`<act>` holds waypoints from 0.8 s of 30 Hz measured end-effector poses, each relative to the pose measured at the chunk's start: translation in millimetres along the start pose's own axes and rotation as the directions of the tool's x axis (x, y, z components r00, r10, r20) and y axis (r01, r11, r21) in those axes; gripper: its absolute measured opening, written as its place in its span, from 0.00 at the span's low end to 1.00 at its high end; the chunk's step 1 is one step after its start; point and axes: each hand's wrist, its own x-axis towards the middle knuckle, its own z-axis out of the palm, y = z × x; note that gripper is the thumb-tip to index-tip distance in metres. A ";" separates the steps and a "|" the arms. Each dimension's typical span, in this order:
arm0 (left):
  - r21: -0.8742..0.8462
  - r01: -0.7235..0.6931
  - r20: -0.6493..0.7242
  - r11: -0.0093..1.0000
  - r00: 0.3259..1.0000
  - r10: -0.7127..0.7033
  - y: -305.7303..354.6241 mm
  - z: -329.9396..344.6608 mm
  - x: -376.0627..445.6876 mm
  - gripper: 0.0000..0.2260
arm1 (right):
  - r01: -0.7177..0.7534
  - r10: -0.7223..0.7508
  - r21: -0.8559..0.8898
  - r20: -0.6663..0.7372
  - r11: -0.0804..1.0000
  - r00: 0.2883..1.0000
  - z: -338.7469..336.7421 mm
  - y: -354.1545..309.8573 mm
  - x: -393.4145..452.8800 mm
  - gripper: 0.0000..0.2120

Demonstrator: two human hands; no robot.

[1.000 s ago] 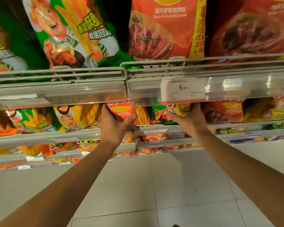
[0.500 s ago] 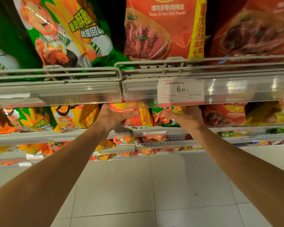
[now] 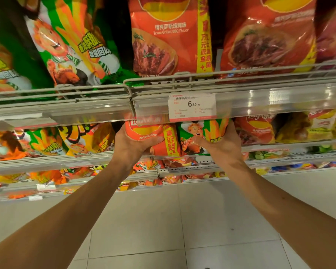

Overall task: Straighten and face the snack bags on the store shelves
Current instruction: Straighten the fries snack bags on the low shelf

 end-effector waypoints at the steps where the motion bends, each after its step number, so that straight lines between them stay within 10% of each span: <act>1: -0.001 -0.008 0.011 1.000 1.000 0.008 -0.3 1.8 -5.6 0.34 | 0.014 -0.014 0.000 -0.010 1.000 1.000 -4.4 1.5 -4.9 0.34; 11: 0.021 -0.046 -0.174 0.999 0.984 0.049 0.5 45.1 -6.8 0.31 | -0.047 0.046 0.059 0.030 0.997 0.999 -68.5 48.1 -61.0 0.34; 24: 0.197 -0.082 -0.072 0.977 0.993 0.098 -11.1 157.5 14.0 0.31 | -0.169 0.172 0.089 -0.032 0.982 0.985 -128.3 100.0 -80.5 0.33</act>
